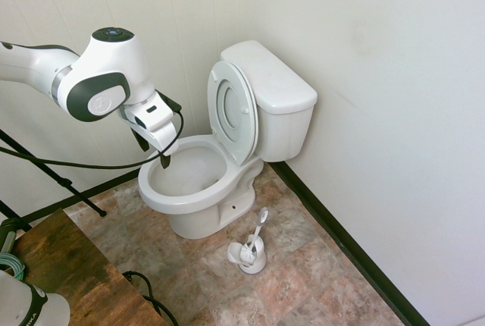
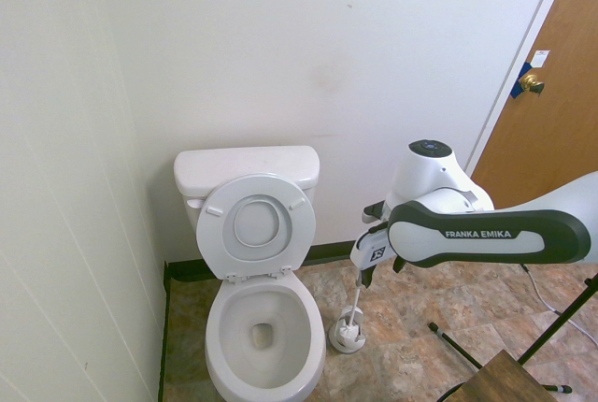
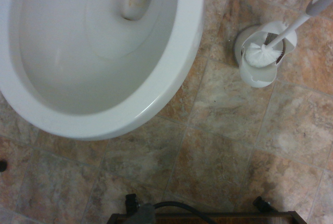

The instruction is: Clean the toilet

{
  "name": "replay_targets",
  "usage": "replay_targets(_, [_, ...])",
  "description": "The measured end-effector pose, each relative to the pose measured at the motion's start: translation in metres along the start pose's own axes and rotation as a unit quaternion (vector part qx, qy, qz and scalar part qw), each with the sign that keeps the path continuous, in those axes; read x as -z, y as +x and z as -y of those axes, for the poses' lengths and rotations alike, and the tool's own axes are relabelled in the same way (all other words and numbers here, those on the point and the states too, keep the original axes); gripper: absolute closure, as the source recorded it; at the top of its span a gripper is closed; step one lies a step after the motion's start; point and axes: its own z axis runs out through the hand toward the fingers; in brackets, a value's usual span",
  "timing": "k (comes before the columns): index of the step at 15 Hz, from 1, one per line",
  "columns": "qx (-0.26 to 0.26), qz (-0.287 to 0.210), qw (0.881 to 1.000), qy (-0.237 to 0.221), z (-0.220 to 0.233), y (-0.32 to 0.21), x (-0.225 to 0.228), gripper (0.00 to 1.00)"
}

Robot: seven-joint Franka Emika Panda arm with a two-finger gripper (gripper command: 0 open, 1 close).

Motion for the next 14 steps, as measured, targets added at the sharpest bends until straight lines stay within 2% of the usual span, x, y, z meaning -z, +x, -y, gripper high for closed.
replay_targets(3, [-0.004,-0.011,1.0,0.005,0.002,0.005,0.0,0.0])
replay_targets(6, [-0.031,-0.028,0.999,0.013,0.001,0.037,-0.021,0.0])
replay_targets(14, [-0.107,-0.011,0.994,-0.002,0.019,0.179,-0.169,0.0])
